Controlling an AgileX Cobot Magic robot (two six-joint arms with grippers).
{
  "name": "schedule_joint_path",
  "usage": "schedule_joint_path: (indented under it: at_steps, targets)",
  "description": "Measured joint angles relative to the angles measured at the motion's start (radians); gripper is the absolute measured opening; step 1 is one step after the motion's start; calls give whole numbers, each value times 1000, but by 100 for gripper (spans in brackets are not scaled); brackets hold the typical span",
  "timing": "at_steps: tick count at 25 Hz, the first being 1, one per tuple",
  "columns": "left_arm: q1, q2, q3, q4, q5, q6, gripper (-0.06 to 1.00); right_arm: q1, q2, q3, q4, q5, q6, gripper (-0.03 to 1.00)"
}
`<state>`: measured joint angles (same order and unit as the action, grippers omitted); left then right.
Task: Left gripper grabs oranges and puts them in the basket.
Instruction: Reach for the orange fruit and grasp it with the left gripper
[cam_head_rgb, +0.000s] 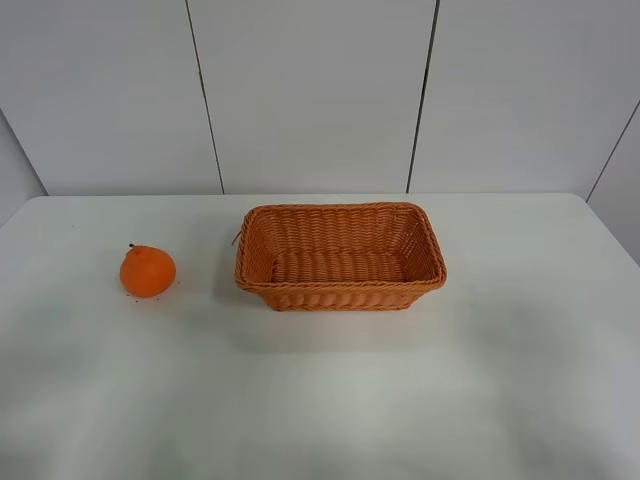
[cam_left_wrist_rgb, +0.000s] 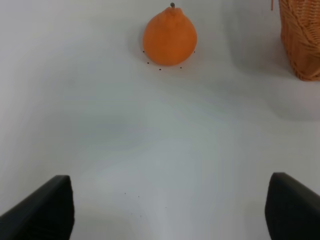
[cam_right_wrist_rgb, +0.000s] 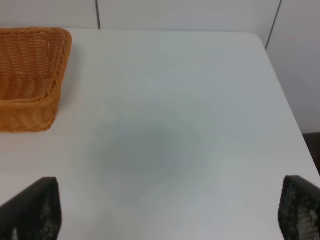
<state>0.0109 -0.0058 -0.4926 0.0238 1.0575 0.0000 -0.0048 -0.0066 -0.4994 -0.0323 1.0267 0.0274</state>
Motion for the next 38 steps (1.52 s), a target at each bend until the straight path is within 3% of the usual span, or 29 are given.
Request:
schedule_joint_path:
  at_steps: [17, 30, 38]
  targets:
    - [0, 45, -38, 0, -4, 0, 87, 0, 0, 0, 0, 0, 0, 69]
    - [0, 840, -389, -5, -17, -5, 85, 0, 0, 0, 0, 0, 0, 69]
    - [0, 1385, -732, -5, -20, -5, 85, 0, 0, 0, 0, 0, 0, 69]
